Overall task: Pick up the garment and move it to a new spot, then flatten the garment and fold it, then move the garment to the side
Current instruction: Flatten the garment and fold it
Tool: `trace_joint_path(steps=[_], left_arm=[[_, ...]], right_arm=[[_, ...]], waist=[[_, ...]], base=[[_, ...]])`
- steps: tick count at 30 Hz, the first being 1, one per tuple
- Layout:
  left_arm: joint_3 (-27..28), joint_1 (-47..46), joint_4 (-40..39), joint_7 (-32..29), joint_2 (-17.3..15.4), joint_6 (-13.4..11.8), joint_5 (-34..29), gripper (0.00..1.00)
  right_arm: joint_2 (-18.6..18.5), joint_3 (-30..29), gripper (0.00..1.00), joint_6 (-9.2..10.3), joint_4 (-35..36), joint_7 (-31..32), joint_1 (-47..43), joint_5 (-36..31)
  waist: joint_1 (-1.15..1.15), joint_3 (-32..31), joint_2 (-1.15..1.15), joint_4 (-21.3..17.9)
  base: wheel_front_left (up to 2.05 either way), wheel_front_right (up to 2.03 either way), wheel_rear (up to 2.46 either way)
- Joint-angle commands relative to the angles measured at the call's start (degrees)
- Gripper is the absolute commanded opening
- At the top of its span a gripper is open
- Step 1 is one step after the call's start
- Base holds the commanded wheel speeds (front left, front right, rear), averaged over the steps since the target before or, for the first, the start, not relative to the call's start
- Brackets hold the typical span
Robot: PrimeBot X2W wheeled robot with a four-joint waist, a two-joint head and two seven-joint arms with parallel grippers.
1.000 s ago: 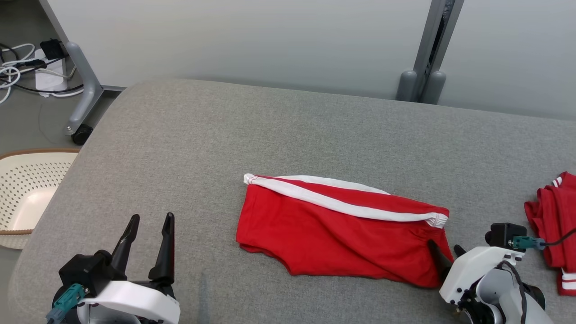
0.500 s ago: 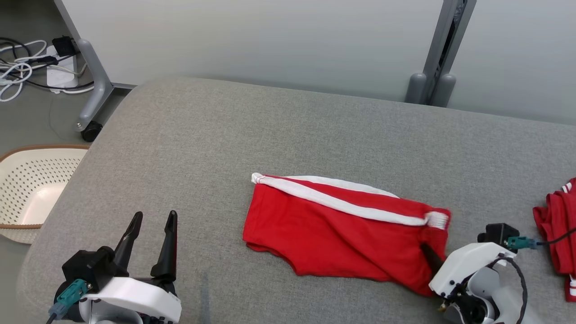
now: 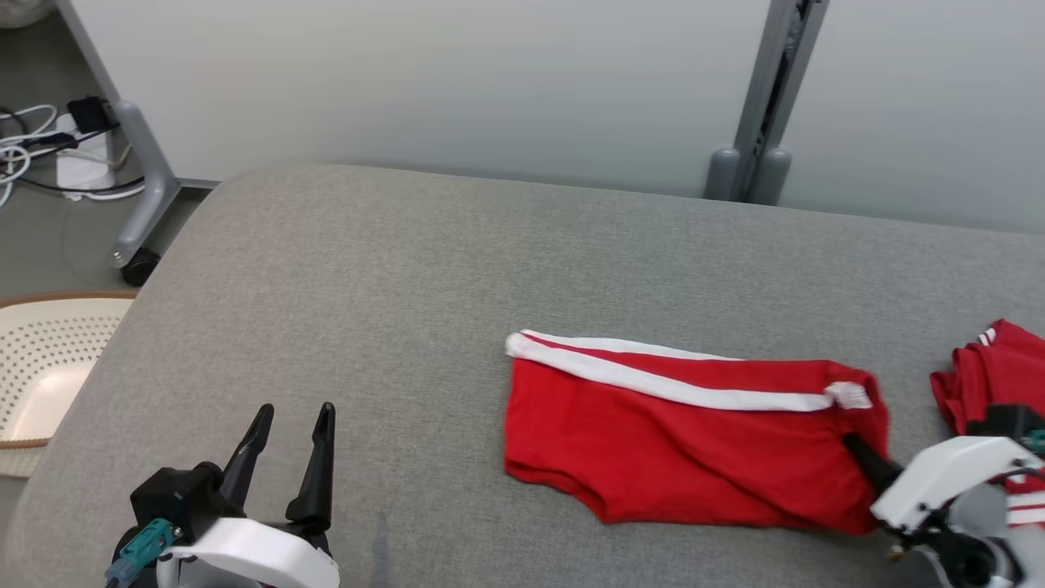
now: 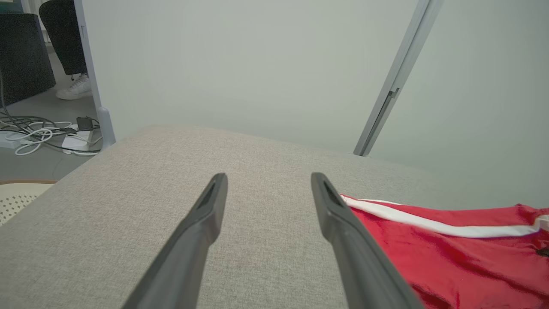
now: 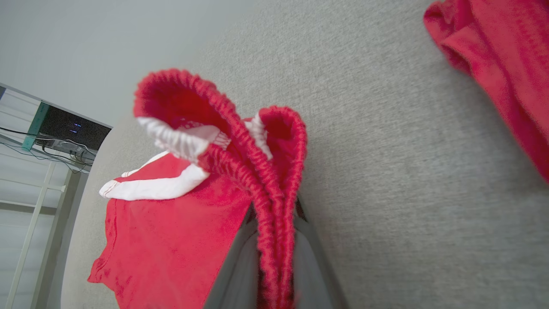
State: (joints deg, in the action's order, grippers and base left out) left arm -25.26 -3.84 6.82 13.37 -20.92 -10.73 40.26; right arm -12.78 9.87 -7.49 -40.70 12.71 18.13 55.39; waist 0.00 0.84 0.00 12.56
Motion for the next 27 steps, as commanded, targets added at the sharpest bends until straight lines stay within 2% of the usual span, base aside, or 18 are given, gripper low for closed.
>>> trace_joint_path(steps=[1,4,7,13,18,22,27], left_arm=[[0.0,0.3,0.1,0.0,-0.1,-0.1,0.2,1.0],[0.1,0.8,0.2,0.0,-0.2,-0.2,0.5,1.0],[0.0,0.8,0.3,0.1,-0.1,-0.2,0.6,1.0],[-0.8,-0.1,0.7,-0.4,0.3,0.4,0.7,1.0],[-1.3,-1.0,1.4,-0.5,0.7,0.9,0.9,1.0],[-1.4,-1.8,2.1,-0.3,1.2,1.2,1.2,1.0],[-1.4,-2.6,3.5,0.1,2.1,2.0,1.4,1.0]], right_arm=[[-1.2,-0.3,0.0,0.0,0.5,0.5,-0.5,0.5],[-4.6,-1.1,0.0,0.0,5.4,5.9,-2.7,4.0],[-5.3,-2.1,0.0,0.0,9.4,9.7,-3.3,7.1],[0.1,-4.4,0.0,-0.01,15.4,14.7,-2.1,14.2],[5.3,-4.7,0.0,-0.01,16.6,18.0,0.8,17.5],[7.5,-3.3,0.0,-0.01,15.3,19.2,3.8,16.9],[9.2,-2.6,0.0,-0.01,9.6,18.9,8.0,16.7]], waist=[[0.0,-0.1,0.0,-0.4],[0.0,-0.1,0.0,-1.8],[0.0,0.0,0.0,-2.6],[0.0,0.2,0.0,-2.6],[0.0,1.1,0.0,-0.8],[0.0,2.2,0.0,1.5],[0.0,3.6,0.0,4.5]], base=[[0.0,0.0,0.0],[0.0,0.0,0.0],[0.0,0.0,0.0],[0.0,0.0,0.0],[0.0,0.0,0.0],[0.0,0.0,0.0],[0.0,0.0,0.0]])
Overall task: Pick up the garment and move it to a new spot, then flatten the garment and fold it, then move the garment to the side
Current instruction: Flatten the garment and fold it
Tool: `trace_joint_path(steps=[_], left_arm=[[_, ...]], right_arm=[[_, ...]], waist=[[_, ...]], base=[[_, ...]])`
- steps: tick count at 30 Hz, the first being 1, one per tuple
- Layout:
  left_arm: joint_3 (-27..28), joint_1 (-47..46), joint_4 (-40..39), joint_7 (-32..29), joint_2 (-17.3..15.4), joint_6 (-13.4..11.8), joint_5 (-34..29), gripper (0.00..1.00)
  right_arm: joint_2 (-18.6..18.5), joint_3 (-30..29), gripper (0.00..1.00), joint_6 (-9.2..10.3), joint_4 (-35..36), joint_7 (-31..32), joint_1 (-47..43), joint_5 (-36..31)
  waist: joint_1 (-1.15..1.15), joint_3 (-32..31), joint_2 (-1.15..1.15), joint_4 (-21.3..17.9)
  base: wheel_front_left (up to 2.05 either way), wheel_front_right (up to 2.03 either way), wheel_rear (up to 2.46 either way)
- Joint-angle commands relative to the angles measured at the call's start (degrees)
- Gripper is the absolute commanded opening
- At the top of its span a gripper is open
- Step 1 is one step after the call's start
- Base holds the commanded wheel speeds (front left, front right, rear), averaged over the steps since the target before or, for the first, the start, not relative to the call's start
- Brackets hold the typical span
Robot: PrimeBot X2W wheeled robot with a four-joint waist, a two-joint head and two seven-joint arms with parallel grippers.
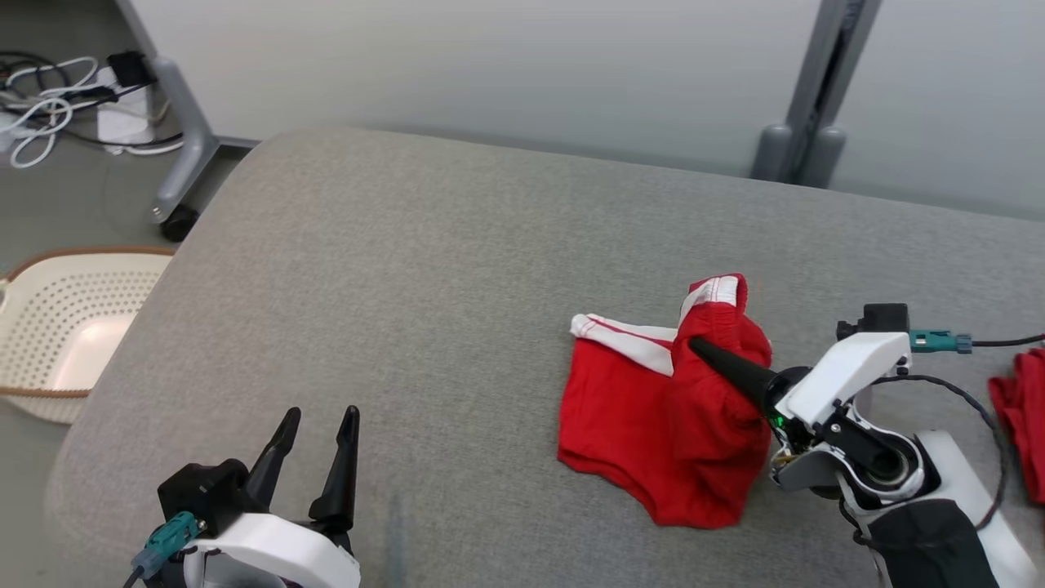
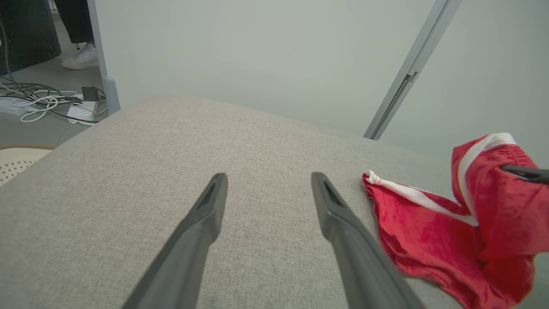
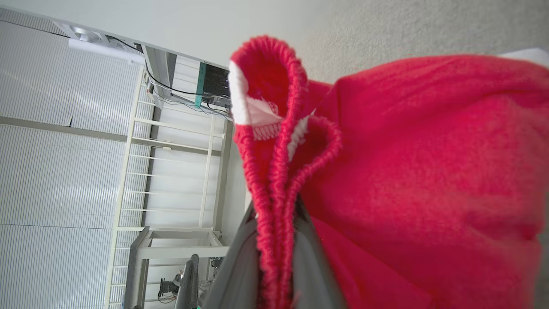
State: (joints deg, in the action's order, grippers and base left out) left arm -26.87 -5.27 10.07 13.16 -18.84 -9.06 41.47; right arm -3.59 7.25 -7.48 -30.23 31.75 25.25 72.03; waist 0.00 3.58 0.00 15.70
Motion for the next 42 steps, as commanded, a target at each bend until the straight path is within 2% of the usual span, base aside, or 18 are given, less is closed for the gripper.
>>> trace_joint_path(steps=[1,6,10,11,12,13,14,18,23,29,36,42], left_arm=[[0.3,-1.4,0.5,0.5,0.1,0.5,0.2,1.0],[0.4,-2.1,1.7,0.9,0.7,1.2,0.2,1.0],[0.5,-2.6,2.5,1.0,1.0,1.6,0.1,1.0],[0.5,-2.6,2.7,1.1,1.0,1.7,0.0,1.0],[0.6,-2.7,2.8,1.2,1.0,1.8,0.0,1.0],[0.7,-2.7,2.9,1.2,1.0,1.8,0.0,1.0],[0.7,-2.8,3.1,1.3,1.0,1.9,-0.1,1.0],[0.8,-3.0,3.3,1.4,0.9,1.8,-0.2,1.0],[1.0,-2.4,3.1,1.4,0.7,1.4,-0.3,1.0],[1.1,-1.2,2.6,1.5,0.5,0.8,-0.2,1.0],[2.4,0.4,0.7,1.7,-0.3,-0.6,-0.7,1.0],[4.3,1.2,-1.4,1.9,-1.2,-1.5,-1.1,1.0]], right_arm=[[0.2,0.4,0.0,-0.02,-2.4,-0.3,1.7,-0.4],[0.5,2.6,0.0,-0.02,-8.9,-1.0,5.6,-1.1],[0.5,5.5,0.0,-0.02,-12.3,-2.4,7.7,1.3],[0.5,6.4,0.11,-0.02,-13.2,-2.9,8.2,2.0],[0.5,7.4,0.38,-0.02,-14.0,-3.1,8.6,2.9],[0.5,8.3,0.81,-0.02,-14.7,-3.0,8.9,4.1],[0.5,9.2,1.0,-0.02,-15.1,-3.3,9.3,5.4],[0.5,11.8,1.0,-0.02,-14.9,-4.7,9.8,8.4],[0.4,13.0,1.0,-0.02,-10.6,-8.3,9.0,9.7],[-4.9,10.9,1.0,-0.02,-0.2,-13.6,4.4,8.3],[-12.5,8.8,1.0,-0.02,12.3,-23.4,-4.2,1.5],[-15.3,7.2,1.0,-0.02,20.9,-30.8,-10.9,-9.7]], waist=[[0.0,1.1,0.0,2.0],[0.0,2.2,0.0,4.1],[0.0,2.6,0.0,4.7],[0.0,2.7,0.0,4.8],[0.0,2.8,0.0,4.7],[0.0,2.8,0.0,4.6],[0.0,2.7,0.0,4.4],[0.0,2.3,0.0,3.4],[0.0,1.0,0.0,1.2],[0.0,-0.6,0.0,-1.1],[0.0,-2.4,0.0,-4.1],[0.0,-2.8,0.0,-7.7]], base=[[0.0,0.0,0.0],[0.0,0.0,0.0],[0.0,0.0,0.0],[0.0,0.0,0.0],[0.0,0.0,0.0],[0.0,0.0,0.0],[0.0,0.0,0.0],[0.0,0.0,0.0],[0.0,0.0,0.0],[0.0,0.0,0.0],[0.0,0.0,0.0],[0.0,0.0,0.0]])
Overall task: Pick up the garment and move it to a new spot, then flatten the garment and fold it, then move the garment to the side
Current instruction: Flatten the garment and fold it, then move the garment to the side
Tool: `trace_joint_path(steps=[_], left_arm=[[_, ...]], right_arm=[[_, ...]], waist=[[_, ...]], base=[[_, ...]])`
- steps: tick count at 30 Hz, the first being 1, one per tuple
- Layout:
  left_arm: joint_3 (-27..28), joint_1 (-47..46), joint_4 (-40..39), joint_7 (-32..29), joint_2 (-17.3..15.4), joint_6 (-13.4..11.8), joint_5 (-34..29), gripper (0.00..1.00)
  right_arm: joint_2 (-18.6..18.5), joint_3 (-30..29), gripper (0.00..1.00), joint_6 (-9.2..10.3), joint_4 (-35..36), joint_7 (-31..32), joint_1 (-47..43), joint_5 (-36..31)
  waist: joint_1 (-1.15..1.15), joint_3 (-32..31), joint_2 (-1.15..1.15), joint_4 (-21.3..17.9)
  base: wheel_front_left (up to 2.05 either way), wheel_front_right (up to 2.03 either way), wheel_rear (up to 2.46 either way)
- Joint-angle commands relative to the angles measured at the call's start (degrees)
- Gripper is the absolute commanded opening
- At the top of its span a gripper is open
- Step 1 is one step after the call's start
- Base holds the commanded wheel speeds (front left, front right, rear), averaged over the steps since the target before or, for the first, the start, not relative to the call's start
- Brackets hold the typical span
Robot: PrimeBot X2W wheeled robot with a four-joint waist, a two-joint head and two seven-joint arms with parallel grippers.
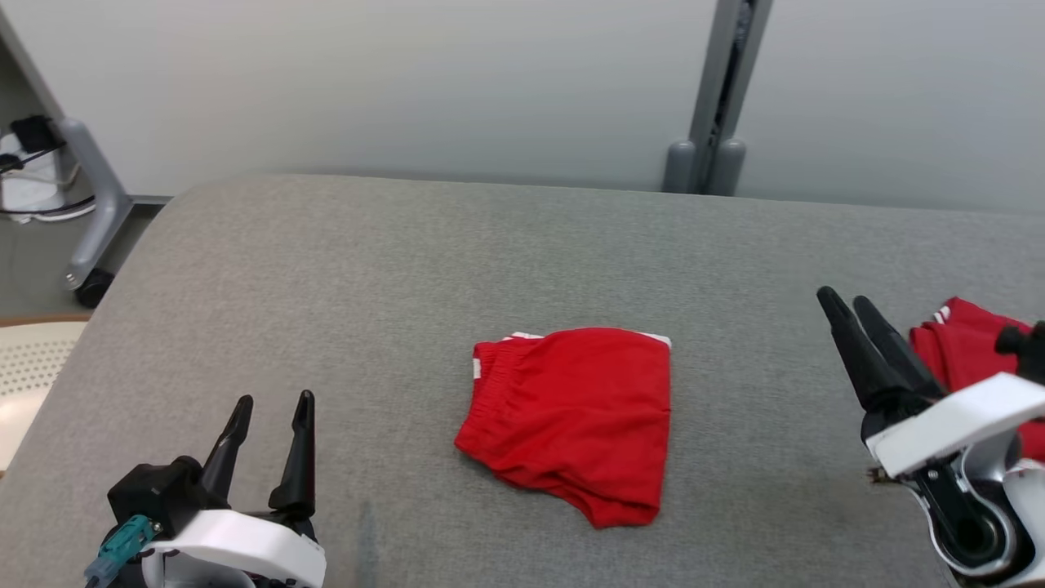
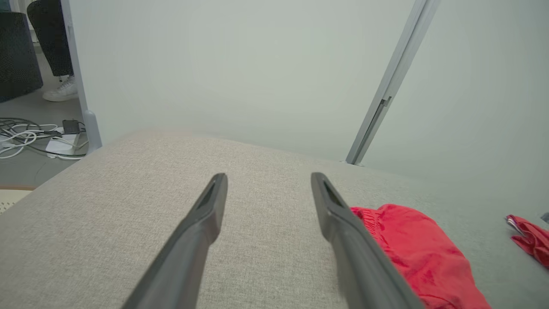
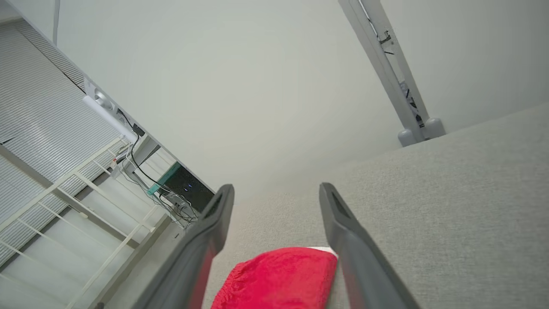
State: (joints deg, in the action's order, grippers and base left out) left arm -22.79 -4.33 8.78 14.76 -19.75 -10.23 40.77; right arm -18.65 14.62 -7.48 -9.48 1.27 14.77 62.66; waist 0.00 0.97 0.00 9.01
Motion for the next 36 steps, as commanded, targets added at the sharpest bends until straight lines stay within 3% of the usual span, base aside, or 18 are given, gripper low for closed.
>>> trace_joint_path(steps=[1,9,15,27,36], left_arm=[[0.5,0.3,-0.4,0.3,-0.5,-0.5,-0.6,1.0],[3.1,1.3,-2.2,0.4,-0.5,-1.4,-2.0,1.0],[5.9,3.4,-3.6,0.4,-0.1,-2.0,-4.4,1.0],[6.0,5.0,-3.1,0.4,1.1,-1.4,-7.1,1.0],[5.5,4.9,-3.0,0.5,1.3,-1.6,-8.0,1.0]], right_arm=[[-0.3,-0.7,1.0,-0.02,1.0,-1.3,-1.4,-3.0],[5.5,-7.6,1.0,-0.02,6.8,-6.2,-9.5,-24.2],[10.1,-10.7,1.0,-0.02,8.1,-6.3,-14.2,-35.6],[11.2,-10.7,1.0,-0.02,3.4,-8.1,-14.7,-45.6],[11.7,-10.8,1.0,-0.02,2.9,-7.6,-14.4,-46.5]], waist=[[0.0,-0.2,0.0,-1.6],[0.0,-0.6,0.0,-4.9],[0.0,-1.0,0.0,-6.5],[0.0,-1.5,0.0,-6.8],[0.0,-1.7,0.0,-6.2]], base=[[0.0,0.0,0.0],[0.0,0.0,0.0],[0.0,0.0,0.0],[0.0,0.0,0.0],[0.0,0.0,0.0]])
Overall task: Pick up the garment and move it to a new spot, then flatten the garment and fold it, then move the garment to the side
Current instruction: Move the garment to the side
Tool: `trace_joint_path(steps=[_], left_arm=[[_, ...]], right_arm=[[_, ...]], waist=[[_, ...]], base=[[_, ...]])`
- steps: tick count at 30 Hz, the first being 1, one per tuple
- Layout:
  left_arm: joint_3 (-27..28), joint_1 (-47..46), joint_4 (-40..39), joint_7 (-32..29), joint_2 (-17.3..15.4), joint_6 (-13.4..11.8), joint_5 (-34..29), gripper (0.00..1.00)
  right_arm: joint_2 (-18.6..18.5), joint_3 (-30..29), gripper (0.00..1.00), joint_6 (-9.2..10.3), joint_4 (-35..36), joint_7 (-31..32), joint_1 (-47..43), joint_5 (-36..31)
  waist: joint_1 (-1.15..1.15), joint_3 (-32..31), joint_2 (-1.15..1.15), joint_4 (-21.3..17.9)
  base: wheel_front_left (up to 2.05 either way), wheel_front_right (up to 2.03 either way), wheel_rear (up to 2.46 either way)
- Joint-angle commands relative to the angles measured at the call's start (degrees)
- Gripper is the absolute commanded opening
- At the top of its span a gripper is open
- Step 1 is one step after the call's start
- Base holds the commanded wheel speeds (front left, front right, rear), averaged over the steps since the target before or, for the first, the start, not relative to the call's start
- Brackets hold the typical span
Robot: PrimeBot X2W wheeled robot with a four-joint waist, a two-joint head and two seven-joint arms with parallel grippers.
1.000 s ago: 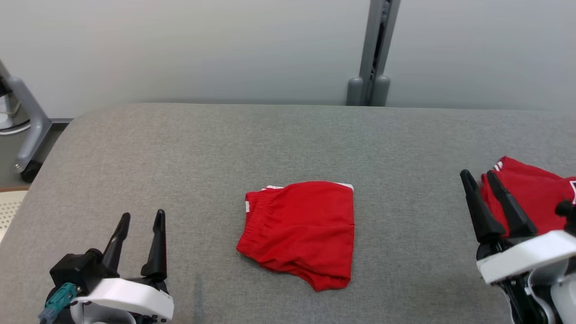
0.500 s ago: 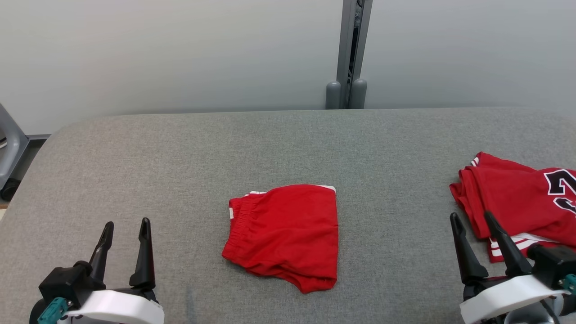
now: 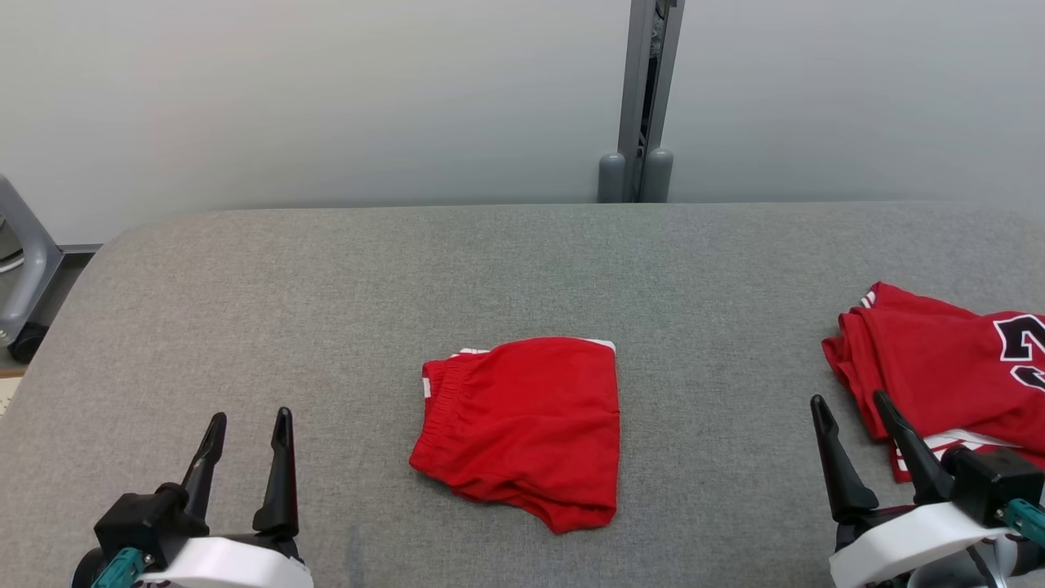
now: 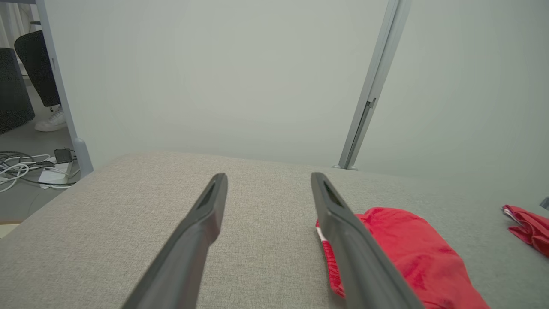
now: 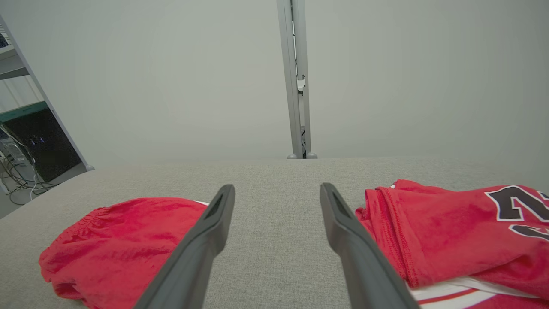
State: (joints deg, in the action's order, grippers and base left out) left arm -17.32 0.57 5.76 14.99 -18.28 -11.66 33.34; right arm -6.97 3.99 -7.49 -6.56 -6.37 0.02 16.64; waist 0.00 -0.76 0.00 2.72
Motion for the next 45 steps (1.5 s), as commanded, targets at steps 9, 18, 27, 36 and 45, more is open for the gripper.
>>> trace_joint_path(steps=[9,18,27,36,45], left_arm=[[-0.6,-0.6,-0.7,0.1,-0.3,-0.7,-1.5,1.0],[-1.3,-3.3,0.1,-0.2,0.2,0.7,-1.0,1.0],[-0.9,-5.2,1.9,0.0,0.5,2.2,-0.5,1.0],[-0.9,-6.2,3.2,0.1,1.2,3.2,-0.9,1.0],[-1.1,-6.9,4.3,0.2,1.3,4.0,-1.4,1.0]], right_arm=[[0.6,6.5,1.0,0.0,-3.1,6.3,5.4,3.0],[2.4,11.0,1.0,0.0,-19.0,17.6,17.1,7.8],[3.4,8.3,1.0,0.0,-37.1,25.0,27.2,11.1],[4.1,9.2,1.0,0.0,-44.2,30.0,30.0,21.4],[4.0,14.7,0.0,0.0,-45.5,25.2,31.9,28.6]], waist=[[0.0,0.8,0.0,1.4],[0.0,2.9,0.0,7.4],[0.0,5.5,0.0,11.7],[0.0,6.0,0.0,12.8],[0.0,5.4,0.0,12.2]], base=[[0.0,0.0,0.0],[0.0,0.0,0.0],[0.0,0.0,0.0],[0.0,0.0,0.0],[0.0,0.0,0.0]])
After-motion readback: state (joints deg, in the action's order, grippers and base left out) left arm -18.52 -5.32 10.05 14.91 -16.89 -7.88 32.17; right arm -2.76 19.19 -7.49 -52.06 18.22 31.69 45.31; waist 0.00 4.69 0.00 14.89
